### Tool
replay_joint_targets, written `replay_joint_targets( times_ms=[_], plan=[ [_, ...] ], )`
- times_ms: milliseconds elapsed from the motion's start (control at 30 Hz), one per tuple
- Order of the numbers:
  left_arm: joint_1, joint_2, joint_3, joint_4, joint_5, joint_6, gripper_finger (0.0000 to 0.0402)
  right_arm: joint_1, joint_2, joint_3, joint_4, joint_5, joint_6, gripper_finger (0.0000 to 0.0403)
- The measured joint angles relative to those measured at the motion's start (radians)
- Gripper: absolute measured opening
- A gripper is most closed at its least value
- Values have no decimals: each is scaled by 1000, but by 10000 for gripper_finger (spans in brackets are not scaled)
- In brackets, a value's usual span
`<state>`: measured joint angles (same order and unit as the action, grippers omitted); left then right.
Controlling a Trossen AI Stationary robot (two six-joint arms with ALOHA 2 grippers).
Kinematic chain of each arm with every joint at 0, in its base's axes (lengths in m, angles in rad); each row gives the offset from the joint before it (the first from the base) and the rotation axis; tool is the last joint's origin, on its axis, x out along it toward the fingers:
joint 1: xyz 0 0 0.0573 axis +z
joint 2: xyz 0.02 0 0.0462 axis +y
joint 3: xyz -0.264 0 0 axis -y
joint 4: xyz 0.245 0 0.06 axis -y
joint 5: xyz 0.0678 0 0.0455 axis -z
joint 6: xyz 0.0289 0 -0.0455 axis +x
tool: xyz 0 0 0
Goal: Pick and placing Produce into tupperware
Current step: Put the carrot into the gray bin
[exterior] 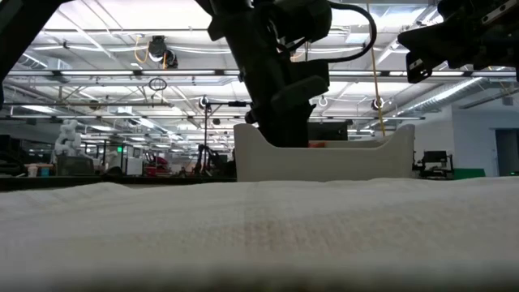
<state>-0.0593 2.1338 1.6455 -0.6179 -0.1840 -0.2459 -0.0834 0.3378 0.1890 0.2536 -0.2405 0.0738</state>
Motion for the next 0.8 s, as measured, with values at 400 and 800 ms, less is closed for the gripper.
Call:
replay_joint_targets(
  times_ms=[400,800],
  plan=[
    [0,0,-6,-53,3,-45,166,0,0,0,1,0,0,0],
    [8,14,-8,-70,8,-41,166,0,0,0,-2,0,0,0]
  ],
)
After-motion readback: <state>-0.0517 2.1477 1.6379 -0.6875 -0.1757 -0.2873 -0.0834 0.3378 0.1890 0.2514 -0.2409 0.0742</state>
